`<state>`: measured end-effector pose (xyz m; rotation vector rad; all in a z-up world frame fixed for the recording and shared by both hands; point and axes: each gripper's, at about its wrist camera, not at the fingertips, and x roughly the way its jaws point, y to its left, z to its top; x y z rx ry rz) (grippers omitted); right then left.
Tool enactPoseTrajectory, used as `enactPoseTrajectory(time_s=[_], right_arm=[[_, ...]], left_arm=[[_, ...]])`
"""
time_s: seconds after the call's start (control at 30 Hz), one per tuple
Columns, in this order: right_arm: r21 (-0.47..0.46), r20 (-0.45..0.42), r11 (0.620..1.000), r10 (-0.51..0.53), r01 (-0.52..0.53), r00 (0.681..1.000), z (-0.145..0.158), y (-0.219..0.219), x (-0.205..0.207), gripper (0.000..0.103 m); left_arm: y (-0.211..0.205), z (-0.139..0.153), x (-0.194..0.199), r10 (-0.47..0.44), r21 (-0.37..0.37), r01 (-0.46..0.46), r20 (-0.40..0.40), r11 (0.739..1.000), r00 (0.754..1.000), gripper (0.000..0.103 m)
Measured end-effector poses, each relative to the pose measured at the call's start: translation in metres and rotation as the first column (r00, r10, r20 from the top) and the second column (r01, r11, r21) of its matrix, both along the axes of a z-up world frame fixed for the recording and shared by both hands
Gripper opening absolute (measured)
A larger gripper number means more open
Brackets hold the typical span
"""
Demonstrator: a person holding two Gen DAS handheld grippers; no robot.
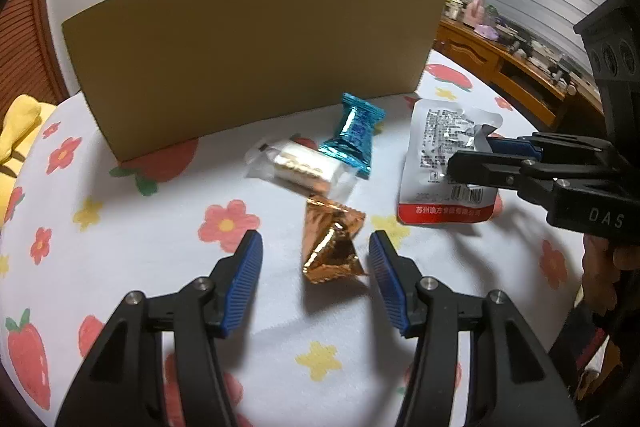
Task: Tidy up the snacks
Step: 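Grasp the copper wrapper with the left tool while the right tool holds the white-red packet, then lift both held packets and carry them over the cardboard box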
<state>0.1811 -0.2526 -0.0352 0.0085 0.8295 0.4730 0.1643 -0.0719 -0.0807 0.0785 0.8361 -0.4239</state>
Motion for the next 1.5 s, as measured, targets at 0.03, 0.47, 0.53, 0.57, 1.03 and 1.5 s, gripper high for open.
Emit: enactPoseTrajectory(time_s=[0.03, 0.47, 0.53, 0.57, 1.03, 1.5], right_arm=[[-0.001, 0.001, 1.000, 0.000, 0.000, 1.000, 0.000, -0.002, -0.002, 0.027], [0.022, -0.009, 1.000, -0.007, 0.007, 1.000, -0.002, -0.015, -0.012, 0.027], [0.021, -0.008, 1.000, -0.003, 0.003, 1.000, -0.002, -0.015, -0.013, 0.027], [0.021, -0.007, 1.000, -0.003, 0.003, 1.000, -0.002, -0.015, -0.014, 0.027], [0.013, 0.027, 1.000, 0.003, -0.004, 1.000, 0.012, -0.013, -0.020, 0.027], [0.030, 0.106, 0.999, 0.025, -0.028, 0.994, 0.046, -0.011, -0.034, 0.027]], left_arm=[[0.000, 0.000, 0.000, -0.004, -0.002, 0.004, -0.001, 1.000, 1.000, 0.055], [-0.013, 0.002, 0.006, -0.012, 0.061, 0.012, -0.006, 0.998, 1.000, 0.029], [-0.011, 0.002, 0.005, -0.009, 0.055, 0.010, -0.007, 0.998, 1.000, 0.024], [-0.011, 0.002, 0.005, -0.009, 0.049, 0.009, -0.007, 0.999, 1.000, 0.023], [-0.003, 0.032, -0.015, -0.011, -0.006, 0.011, 0.066, 1.000, 0.998, 0.022], [0.008, 0.068, -0.026, 0.011, -0.050, -0.004, 0.149, 0.999, 0.989, 0.022]])
